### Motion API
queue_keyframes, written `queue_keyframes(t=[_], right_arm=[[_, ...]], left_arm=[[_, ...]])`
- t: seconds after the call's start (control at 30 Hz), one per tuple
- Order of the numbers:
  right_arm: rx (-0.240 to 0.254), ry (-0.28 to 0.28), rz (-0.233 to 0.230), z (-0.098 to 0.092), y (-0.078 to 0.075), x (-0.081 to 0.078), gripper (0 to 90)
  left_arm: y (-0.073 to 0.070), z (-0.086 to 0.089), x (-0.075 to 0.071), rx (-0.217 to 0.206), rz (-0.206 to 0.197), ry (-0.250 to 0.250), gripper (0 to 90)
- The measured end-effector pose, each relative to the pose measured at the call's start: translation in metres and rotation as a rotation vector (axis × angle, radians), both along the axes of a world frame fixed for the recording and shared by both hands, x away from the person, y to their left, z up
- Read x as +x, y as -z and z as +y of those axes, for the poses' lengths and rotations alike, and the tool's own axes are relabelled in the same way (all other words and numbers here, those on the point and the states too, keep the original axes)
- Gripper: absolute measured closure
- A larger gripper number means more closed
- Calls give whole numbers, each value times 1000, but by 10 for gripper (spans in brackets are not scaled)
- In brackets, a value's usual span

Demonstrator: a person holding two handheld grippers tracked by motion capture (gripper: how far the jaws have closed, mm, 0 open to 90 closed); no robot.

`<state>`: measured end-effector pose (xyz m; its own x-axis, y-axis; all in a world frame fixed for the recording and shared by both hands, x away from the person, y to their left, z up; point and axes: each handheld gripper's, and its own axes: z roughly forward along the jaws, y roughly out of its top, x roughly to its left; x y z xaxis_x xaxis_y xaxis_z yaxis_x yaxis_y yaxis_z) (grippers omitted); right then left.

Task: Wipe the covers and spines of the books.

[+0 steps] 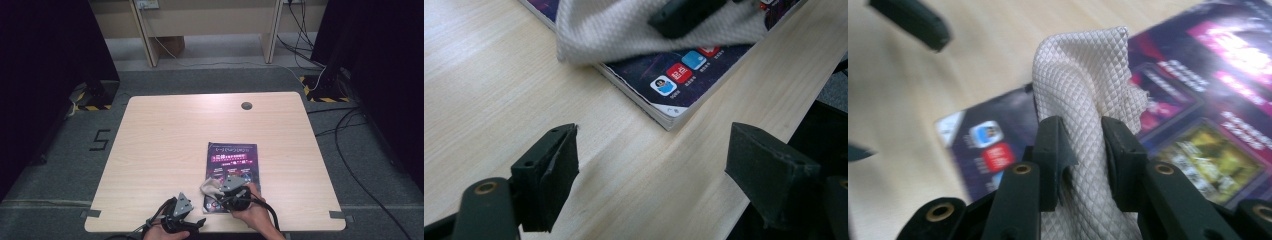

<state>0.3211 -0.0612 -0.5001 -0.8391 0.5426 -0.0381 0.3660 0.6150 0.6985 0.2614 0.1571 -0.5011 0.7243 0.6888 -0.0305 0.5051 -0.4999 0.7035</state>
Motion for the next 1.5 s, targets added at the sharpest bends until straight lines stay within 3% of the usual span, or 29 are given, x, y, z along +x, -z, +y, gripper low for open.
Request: queue_keyframes(t=[0.17, 0.47, 0.63, 0.77, 1.07, 1.1, 1.33, 1.5], right_arm=[[5, -42, 15, 11, 0, -14, 710], [5, -97, 0, 25, 1, -26, 720], [16, -103, 2, 24, 2, -24, 714], [11, -88, -30, 26, 3, -23, 716], [41, -119, 17, 31, 3, -27, 727], [31, -130, 0, 32, 3, -27, 727], [50, -99, 41, 21, 2, -19, 718], [63, -30, 65, 0, 2, -6, 721]], left_arm=[[-1, 6, -3, -11, 6, -17, 200], [-3, 18, -3, -17, -5, -63, 198], [-5, 23, -2, -18, -7, -76, 196], [-6, 25, -1, -15, -10, -86, 192], [-6, 29, 1, -24, -10, -107, 189], [-6, 29, 1, -24, -10, -108, 189], [-6, 29, 0, -25, -13, -107, 189], [-6, 29, 0, -25, -10, -105, 190]])
